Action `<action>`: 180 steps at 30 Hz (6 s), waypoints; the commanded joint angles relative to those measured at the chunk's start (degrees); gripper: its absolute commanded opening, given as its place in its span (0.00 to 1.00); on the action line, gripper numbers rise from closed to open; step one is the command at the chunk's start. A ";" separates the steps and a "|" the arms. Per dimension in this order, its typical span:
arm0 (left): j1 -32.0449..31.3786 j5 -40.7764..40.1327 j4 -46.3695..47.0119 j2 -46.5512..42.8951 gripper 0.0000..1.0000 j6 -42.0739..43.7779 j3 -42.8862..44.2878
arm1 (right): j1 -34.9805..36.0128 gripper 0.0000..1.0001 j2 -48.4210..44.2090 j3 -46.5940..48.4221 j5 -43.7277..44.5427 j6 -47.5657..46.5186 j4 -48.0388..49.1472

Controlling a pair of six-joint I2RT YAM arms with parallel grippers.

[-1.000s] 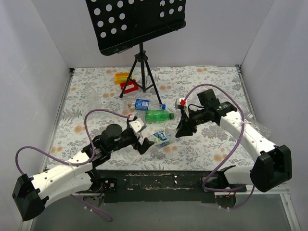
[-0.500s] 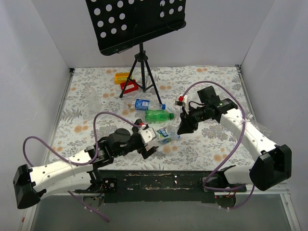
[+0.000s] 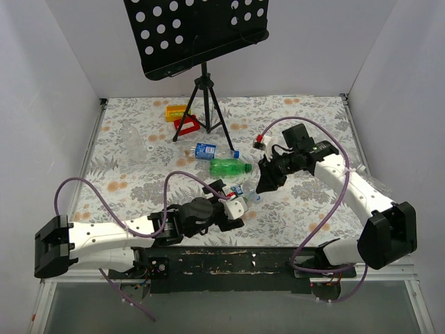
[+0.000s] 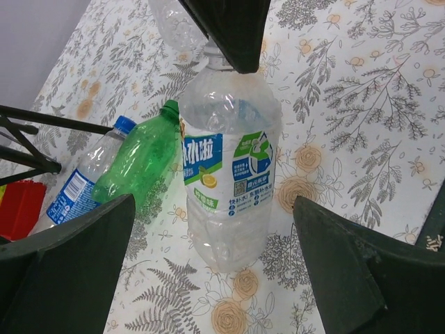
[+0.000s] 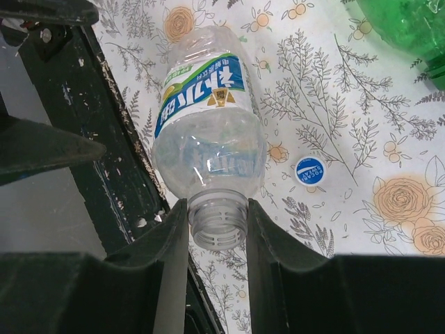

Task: Unscrew the bottle caps
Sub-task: Place the plastic bottle at the center of the board.

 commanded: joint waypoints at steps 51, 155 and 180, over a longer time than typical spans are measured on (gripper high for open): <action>-1.14 -9.05 5.55 15.61 0.26 -3.20 5.63 | -0.33 0.44 1.08 4.10 -10.73 3.96 0.66; 68.11 16.18 69.62 31.60 0.57 -21.04 -15.73 | -21.69 0.96 16.46 -0.20 -38.07 -54.85 -30.72; 68.11 18.12 51.70 14.12 0.96 -20.69 -13.63 | -21.69 0.96 15.58 -0.38 -37.90 -54.76 -30.72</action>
